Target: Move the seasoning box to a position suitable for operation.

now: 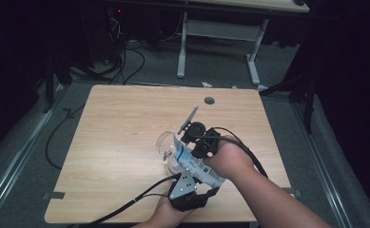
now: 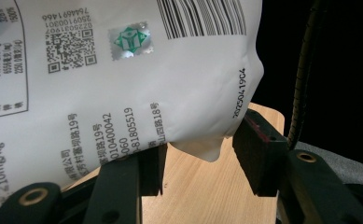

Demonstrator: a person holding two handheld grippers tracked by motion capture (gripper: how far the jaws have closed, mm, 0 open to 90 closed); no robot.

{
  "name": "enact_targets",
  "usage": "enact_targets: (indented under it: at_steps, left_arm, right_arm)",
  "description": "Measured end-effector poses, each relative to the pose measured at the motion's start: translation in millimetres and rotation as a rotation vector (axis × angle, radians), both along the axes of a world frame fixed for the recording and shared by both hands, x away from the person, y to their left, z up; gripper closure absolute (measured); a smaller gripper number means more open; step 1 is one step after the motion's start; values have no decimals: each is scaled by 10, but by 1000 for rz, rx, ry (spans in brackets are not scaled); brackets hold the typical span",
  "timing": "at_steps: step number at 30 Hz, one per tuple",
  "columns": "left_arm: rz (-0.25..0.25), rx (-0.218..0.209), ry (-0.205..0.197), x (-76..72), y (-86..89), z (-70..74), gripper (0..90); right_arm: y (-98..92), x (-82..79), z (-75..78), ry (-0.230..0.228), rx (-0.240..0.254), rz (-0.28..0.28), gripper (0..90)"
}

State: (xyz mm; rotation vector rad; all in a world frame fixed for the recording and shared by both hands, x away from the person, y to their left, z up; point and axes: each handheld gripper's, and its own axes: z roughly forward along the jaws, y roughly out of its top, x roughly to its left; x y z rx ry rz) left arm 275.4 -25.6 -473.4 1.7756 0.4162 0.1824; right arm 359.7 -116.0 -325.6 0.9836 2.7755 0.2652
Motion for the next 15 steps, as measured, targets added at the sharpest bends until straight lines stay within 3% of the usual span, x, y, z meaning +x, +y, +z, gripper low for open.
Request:
enact_targets:
  at_steps: [15]
  left_arm:
    - [0,-8,-7,-3,6,15,559]
  right_arm:
    - [-8,-6,29,-9,9,10,900]
